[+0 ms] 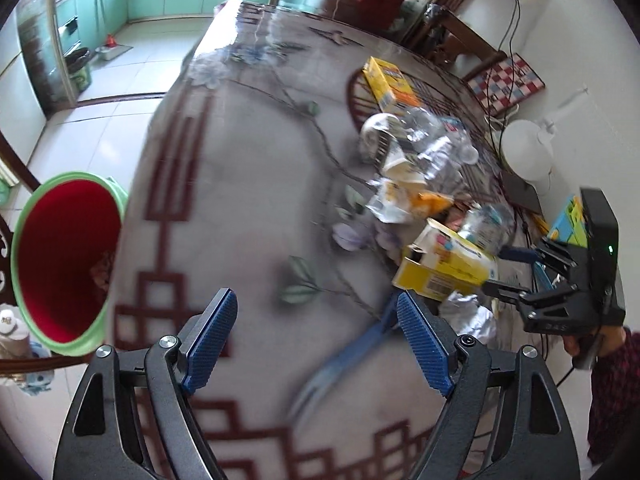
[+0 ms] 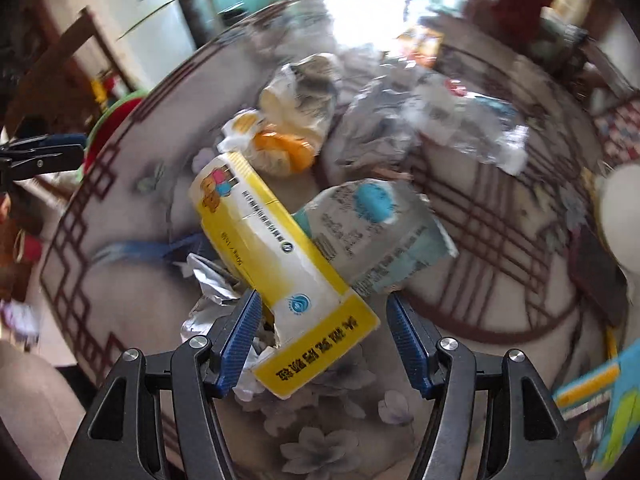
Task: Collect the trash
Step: 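Return to the table while the right tool grasps the yellow medicine box, then grasp the crumpled silver foil with the left tool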
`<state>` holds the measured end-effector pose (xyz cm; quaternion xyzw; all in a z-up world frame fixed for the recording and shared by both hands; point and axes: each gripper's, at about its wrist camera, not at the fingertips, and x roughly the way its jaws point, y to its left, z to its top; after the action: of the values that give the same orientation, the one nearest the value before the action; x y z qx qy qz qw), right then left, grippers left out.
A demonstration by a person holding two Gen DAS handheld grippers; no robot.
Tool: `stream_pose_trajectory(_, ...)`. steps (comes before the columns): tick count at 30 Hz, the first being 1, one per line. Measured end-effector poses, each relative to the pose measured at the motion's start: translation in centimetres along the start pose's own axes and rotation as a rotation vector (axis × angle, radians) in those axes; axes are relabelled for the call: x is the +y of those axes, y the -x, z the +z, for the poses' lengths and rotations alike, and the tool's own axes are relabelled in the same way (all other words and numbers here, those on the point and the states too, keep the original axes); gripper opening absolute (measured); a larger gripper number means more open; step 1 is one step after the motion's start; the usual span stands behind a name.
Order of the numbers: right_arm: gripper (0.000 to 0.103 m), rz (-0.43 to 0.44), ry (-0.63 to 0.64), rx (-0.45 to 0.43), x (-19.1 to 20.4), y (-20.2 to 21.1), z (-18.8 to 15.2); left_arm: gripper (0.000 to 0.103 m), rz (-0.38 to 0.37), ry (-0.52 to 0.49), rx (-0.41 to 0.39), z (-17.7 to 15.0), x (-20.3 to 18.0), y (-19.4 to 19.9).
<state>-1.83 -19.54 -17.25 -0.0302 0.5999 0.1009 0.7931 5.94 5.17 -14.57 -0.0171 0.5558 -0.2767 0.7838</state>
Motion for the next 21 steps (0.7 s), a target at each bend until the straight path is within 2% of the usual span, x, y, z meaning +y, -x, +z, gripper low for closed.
stream_pose_trajectory(4, 0.062, 0.107, 0.038, 0.05, -1.1, -1.7, 0.4, 0.082, 0.004, 0.022, 0.008, -0.9, -2.1, -0.3)
stream_pose_trajectory(6, 0.049, 0.133, 0.043, 0.035, -1.7, -1.7, 0.3, 0.082, 0.006, 0.035, 0.011, -1.4, -3.0, -0.5)
stream_pose_trajectory(7, 0.049, 0.148, 0.034, 0.02, -2.0, -1.4, 0.1, 0.082, 0.008, 0.039, 0.012, -1.6, -3.4, -0.6)
stream_pose_trajectory(11, 0.048, 0.226, -0.047, -0.091, -4.0, 1.3, -0.3, 0.082, -0.009, 0.039, 0.021, -2.4, -5.4, -1.1)
stream_pose_trajectory(14, 0.048, 0.257, -0.163, -0.187, -6.5, 4.0, -0.6, 0.083, -0.049, 0.024, 0.042, -2.8, -7.4, -2.0)
stream_pose_trajectory(21, 0.048, 0.254, -0.399, -0.419, -10.3, 9.4, -1.1, 0.083, -0.102, -0.078, 0.121, -3.3, -12.4, -4.8)
